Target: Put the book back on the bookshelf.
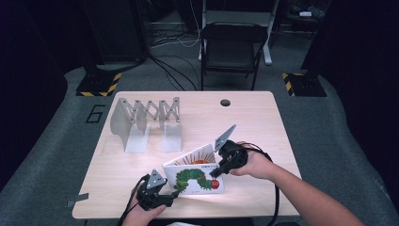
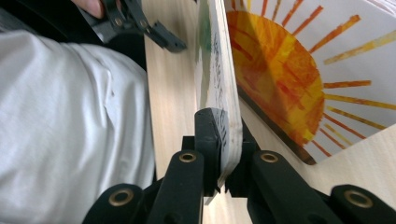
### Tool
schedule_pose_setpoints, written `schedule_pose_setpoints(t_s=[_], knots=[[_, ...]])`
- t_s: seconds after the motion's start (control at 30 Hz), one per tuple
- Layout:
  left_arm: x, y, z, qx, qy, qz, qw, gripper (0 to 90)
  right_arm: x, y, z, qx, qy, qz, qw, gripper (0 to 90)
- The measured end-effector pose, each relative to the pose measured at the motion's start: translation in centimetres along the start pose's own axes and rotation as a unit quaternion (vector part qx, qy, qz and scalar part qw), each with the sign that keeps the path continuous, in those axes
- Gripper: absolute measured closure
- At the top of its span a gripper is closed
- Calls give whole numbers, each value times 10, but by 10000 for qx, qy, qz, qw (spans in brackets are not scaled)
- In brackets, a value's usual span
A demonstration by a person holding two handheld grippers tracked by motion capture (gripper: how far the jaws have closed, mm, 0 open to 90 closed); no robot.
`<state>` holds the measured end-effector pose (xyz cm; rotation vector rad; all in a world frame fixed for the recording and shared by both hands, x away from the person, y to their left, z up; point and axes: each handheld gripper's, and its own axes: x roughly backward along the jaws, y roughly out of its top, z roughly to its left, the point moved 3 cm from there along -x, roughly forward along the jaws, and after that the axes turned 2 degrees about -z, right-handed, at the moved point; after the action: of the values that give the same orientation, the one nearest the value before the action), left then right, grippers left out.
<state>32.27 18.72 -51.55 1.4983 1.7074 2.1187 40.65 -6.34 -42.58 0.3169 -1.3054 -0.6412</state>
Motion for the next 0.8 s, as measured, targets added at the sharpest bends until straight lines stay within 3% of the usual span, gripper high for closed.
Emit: schedule_pose_setpoints(t_s=[0.1, 0.17, 0.47, 0.53, 0.63, 0.8], knots=[[0, 4, 1, -12, -192, -40, 9998, 330, -1, -2, 1, 192, -112, 134, 9997, 850], [1, 7, 3, -142, -228, -56, 9996, 330, -2, -4, 2, 338, -194, 227, 9990, 844], [8, 26, 8, -298, -401, -317, 9982, 397, -7, -13, 2, 937, -618, 335, 9931, 819], [10, 31, 7, -427, -394, -377, 9976, 412, -9, -14, 2, 1021, -682, 383, 9917, 820], [11, 36, 7, -417, -407, -388, 9975, 434, -13, -16, 0, 1143, -823, 495, 9888, 824], [8, 43, 8, -569, -412, -326, 9970, 492, -21, -18, -4, 1185, -965, 606, 9864, 829]])
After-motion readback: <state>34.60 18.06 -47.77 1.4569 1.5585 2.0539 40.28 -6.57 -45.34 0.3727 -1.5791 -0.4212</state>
